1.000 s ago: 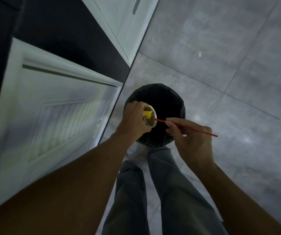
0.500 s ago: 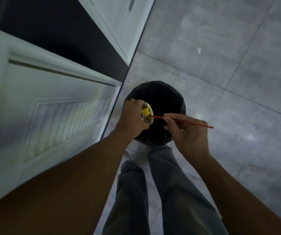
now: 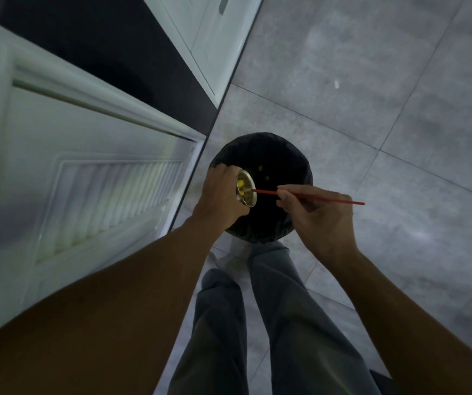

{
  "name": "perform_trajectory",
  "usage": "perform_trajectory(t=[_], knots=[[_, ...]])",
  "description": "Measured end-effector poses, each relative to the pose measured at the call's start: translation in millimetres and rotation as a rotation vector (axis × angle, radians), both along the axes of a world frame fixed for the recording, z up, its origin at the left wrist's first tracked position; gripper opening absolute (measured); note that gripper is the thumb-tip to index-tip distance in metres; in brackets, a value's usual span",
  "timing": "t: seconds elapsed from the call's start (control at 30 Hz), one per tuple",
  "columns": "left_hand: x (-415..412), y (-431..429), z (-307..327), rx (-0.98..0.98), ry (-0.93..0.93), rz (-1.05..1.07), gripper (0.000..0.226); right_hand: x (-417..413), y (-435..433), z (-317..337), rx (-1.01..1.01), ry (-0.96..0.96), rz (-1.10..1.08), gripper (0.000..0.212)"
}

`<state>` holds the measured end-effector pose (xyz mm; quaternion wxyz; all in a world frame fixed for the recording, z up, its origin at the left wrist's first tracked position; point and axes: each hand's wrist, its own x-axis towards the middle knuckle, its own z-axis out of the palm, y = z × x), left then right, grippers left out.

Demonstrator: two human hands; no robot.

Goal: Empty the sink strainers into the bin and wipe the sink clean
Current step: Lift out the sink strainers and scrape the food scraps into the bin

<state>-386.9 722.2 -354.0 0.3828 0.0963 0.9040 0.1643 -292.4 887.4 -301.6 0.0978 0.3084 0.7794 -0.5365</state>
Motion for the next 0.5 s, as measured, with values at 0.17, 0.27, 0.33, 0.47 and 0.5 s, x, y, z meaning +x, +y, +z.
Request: perform_trajectory(t=[0.17, 0.27, 0.33, 0.47, 0.5], knots=[[2, -3, -2, 0.011, -0.005, 0.008, 0.082, 4, 5, -2, 0.017, -0.030, -0.075, 0.023], [1, -1, -3, 0.011, -0.008, 0.009, 0.084, 5, 0, 2, -0.038, -0.001, -0.053, 0.017], [0, 2, -2, 0.019, -0.024, -0.004, 0.090, 5, -7, 3, -0.057, -0.009, -0.013, 0.014], [0, 0, 0, 0.019, -0.049, -0.027, 0.097, 3, -10, -1, 0.006, -0.010, 0.015, 0.017], [0, -1, 0, 0.017, -0.049, -0.028, 0.097, 4, -9, -1, 0.008, -0.009, 0.007, 0.018]])
